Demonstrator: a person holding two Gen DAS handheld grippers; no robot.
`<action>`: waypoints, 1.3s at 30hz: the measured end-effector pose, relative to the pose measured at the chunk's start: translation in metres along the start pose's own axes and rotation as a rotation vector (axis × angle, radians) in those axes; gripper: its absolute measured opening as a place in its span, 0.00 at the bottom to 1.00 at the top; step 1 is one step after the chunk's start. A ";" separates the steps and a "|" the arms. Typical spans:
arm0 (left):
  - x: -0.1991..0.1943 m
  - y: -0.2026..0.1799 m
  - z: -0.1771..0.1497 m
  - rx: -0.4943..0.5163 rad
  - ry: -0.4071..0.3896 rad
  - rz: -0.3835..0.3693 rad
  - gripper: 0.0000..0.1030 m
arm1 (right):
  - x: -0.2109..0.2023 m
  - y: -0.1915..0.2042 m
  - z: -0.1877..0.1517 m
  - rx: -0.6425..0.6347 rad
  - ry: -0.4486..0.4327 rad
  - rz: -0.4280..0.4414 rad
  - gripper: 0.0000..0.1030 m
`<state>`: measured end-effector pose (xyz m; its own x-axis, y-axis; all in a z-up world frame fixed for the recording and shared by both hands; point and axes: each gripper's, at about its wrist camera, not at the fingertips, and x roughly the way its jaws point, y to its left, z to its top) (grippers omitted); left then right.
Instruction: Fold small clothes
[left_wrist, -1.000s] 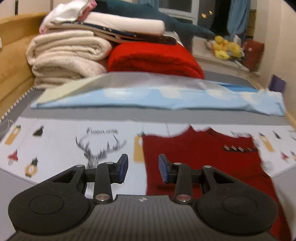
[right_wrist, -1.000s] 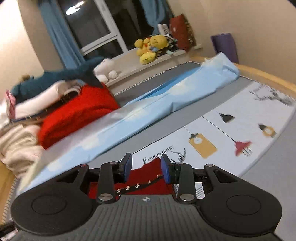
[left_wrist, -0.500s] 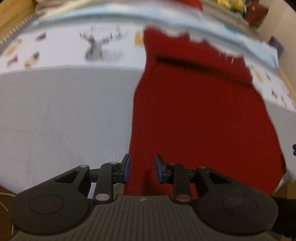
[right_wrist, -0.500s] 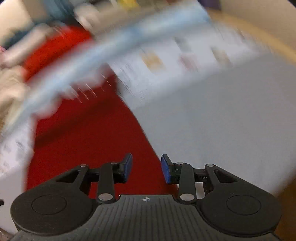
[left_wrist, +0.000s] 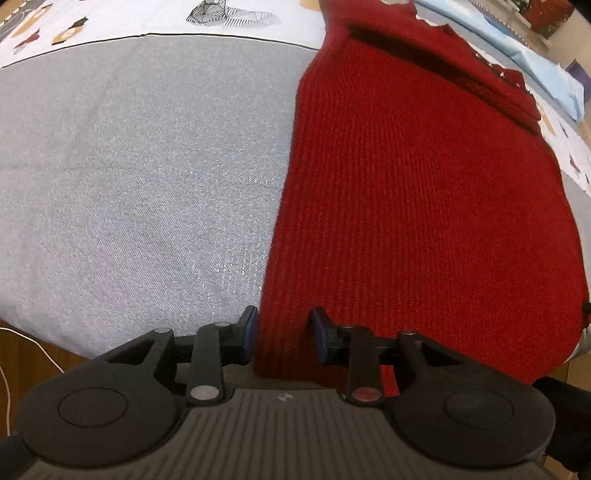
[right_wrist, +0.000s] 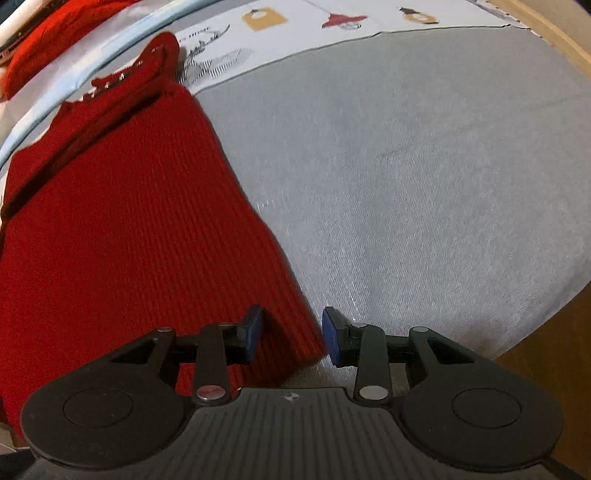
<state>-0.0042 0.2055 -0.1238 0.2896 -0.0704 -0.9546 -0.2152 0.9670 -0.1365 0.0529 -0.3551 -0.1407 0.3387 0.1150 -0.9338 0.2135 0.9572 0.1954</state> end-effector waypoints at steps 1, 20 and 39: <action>0.000 0.000 -0.001 -0.003 -0.003 -0.001 0.33 | 0.001 0.001 0.000 -0.005 -0.001 -0.001 0.36; 0.003 -0.013 -0.005 0.036 -0.036 0.021 0.33 | 0.007 0.006 -0.005 -0.076 -0.033 0.004 0.30; -0.003 -0.014 -0.007 0.032 -0.041 -0.007 0.16 | 0.005 0.009 -0.006 -0.097 -0.048 -0.001 0.25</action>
<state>-0.0088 0.1908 -0.1213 0.3290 -0.0674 -0.9419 -0.1837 0.9738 -0.1338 0.0506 -0.3439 -0.1454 0.3823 0.1039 -0.9182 0.1251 0.9787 0.1628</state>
